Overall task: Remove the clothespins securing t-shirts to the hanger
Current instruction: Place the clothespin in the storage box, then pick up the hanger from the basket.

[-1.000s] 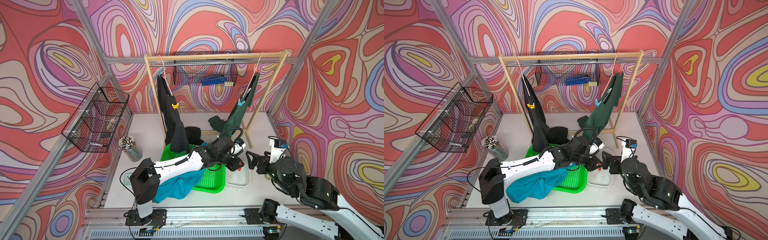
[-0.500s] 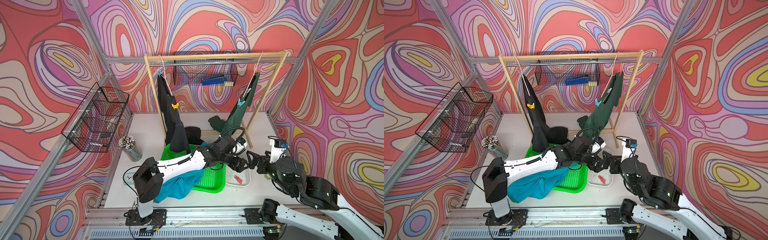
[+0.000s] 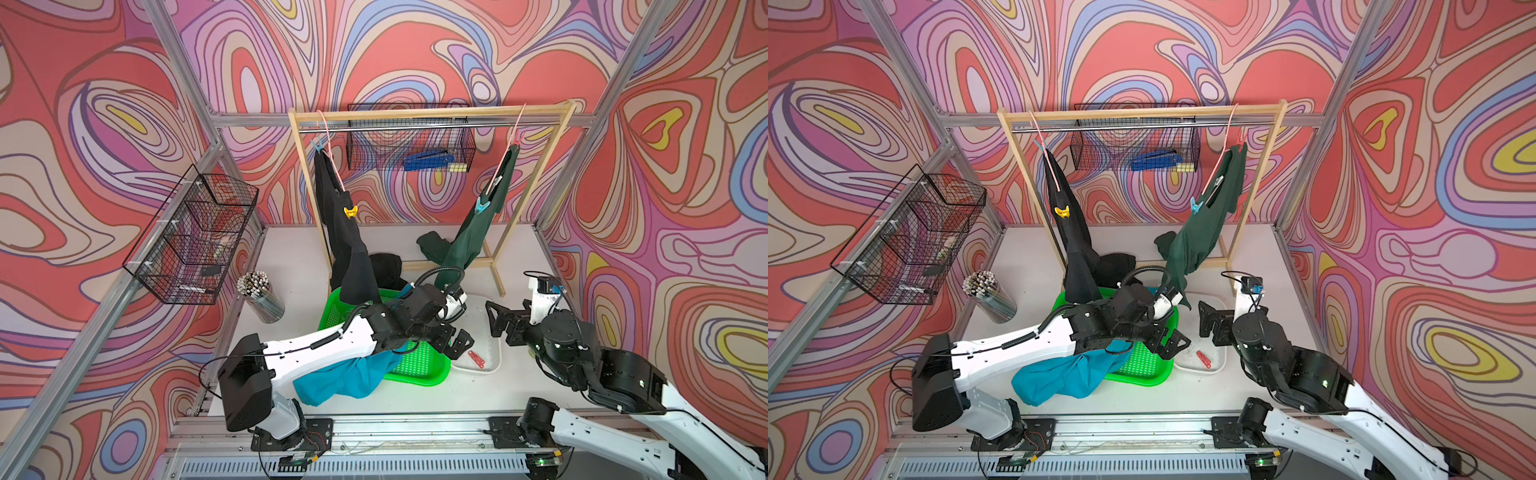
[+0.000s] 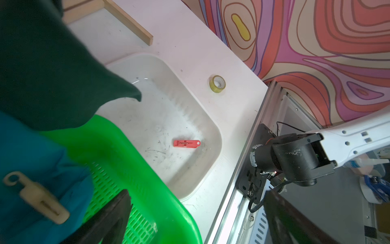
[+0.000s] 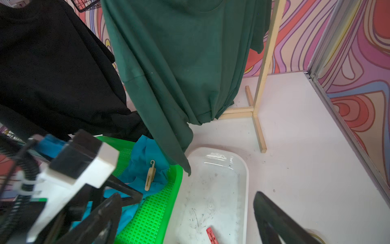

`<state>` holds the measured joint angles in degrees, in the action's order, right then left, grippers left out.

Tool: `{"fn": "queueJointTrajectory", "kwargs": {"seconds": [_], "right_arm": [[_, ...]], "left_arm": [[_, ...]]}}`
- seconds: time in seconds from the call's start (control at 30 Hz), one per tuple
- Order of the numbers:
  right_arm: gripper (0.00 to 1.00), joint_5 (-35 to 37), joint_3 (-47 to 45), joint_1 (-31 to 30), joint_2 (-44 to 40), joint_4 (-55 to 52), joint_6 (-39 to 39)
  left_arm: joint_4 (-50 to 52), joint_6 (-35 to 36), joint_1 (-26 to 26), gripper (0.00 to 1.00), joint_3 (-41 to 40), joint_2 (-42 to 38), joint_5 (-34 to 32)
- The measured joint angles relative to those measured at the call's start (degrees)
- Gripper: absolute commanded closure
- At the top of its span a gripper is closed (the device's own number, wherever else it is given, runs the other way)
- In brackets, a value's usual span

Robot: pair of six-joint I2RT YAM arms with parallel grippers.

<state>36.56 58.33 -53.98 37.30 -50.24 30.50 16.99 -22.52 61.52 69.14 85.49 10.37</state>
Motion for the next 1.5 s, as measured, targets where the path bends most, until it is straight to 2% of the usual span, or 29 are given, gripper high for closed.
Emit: {"fn": "queueJointTrajectory", "kwargs": {"seconds": [0.2,0.53,0.7,0.87,1.03,1.27,1.37,1.5], "right_arm": [[0.02,-2.1,-1.9,0.0,3.4,2.5,-0.9],[0.02,-6.5,-3.2,0.0,8.1,6.6,-1.5],[0.02,-8.5,-3.2,0.0,11.7,8.3,-2.0],[0.02,-10.3,-3.2,0.0,16.3,11.1,-3.1],[0.02,-12.2,-3.2,0.0,21.4,15.0,-4.3],[0.02,-15.0,-5.0,0.0,30.3,24.2,-6.8],[0.02,-17.2,-8.1,0.0,33.7,30.0,-7.7],[0.02,-21.1,-9.8,0.7,38.1,34.7,-9.0]], "left_arm": [[6.3,-0.7,0.0,0.00,-5.4,-6.8,-7.0],[19.5,-6.2,-0.9,0.00,-9.7,-17.4,-16.2],[24.8,-10.3,-7.7,0.00,-13.7,-24.0,-17.6],[28.7,-12.4,-12.3,0.00,-15.8,-27.4,-17.5],[31.3,-13.4,-17.8,0.00,-15.6,-26.3,-15.6],[35.9,-13.4,-27.2,0.00,-12.4,-18.9,-10.6],[36.7,-13.7,-30.0,0.06,-11.7,-15.4,-8.1],[38.0,-13.7,-30.7,0.16,-8.6,-9.7,-5.0]]}}
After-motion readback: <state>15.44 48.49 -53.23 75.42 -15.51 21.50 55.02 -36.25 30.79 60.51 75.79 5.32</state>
